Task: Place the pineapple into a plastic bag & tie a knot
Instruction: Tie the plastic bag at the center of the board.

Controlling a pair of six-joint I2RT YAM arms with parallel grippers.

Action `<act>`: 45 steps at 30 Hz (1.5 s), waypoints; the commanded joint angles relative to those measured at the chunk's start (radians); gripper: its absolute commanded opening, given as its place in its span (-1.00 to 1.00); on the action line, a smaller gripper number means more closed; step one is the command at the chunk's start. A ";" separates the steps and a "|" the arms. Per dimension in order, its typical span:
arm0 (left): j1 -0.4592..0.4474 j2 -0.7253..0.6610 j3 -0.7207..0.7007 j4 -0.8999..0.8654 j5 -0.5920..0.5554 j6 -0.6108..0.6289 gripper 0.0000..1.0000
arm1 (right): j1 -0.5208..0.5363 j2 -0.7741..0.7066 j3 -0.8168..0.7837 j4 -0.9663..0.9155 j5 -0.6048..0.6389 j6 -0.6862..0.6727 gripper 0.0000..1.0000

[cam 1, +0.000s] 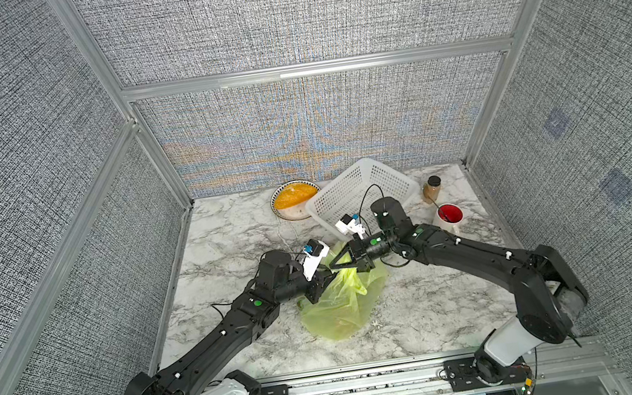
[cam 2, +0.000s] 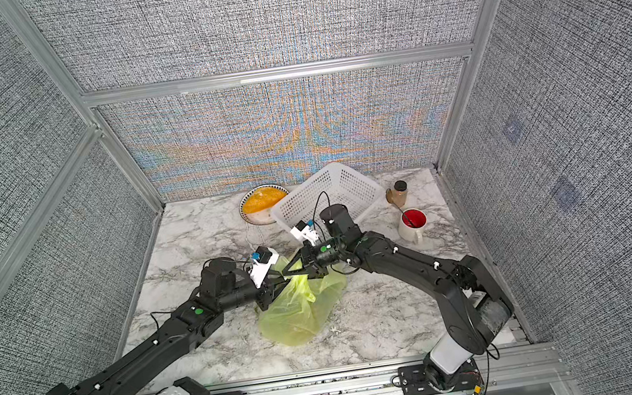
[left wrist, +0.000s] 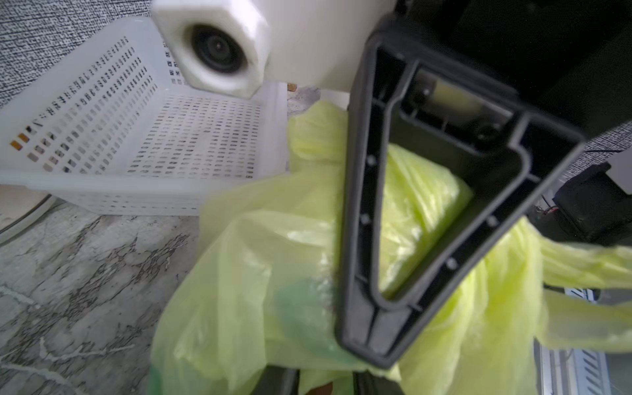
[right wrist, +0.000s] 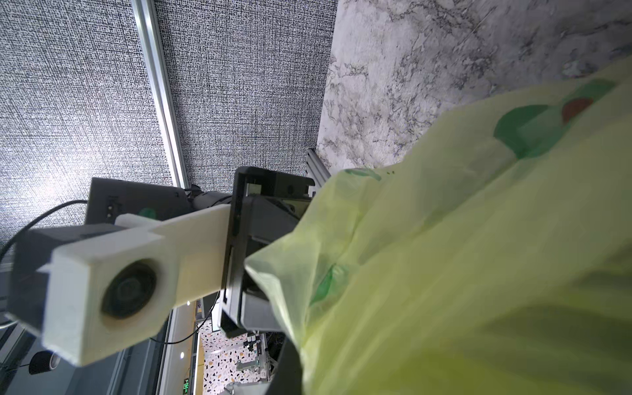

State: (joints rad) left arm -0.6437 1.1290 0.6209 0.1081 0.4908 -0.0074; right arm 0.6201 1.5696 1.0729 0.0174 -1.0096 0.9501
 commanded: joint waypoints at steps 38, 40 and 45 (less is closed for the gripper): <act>-0.005 -0.042 0.012 -0.001 0.034 0.033 -1.00 | -0.005 -0.217 0.093 -0.649 0.361 -0.357 0.13; -0.005 -0.042 0.015 -0.013 0.035 0.037 -1.00 | 0.018 -0.239 0.081 -0.678 0.372 -0.354 0.11; -0.005 -0.051 0.026 -0.041 0.038 0.044 -1.00 | 0.071 -0.240 0.094 -0.702 0.378 -0.339 0.02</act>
State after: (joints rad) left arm -0.6495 1.0836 0.6357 0.0807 0.5091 0.0265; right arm 0.6743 1.3231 1.1584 -0.6327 -0.6579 0.6258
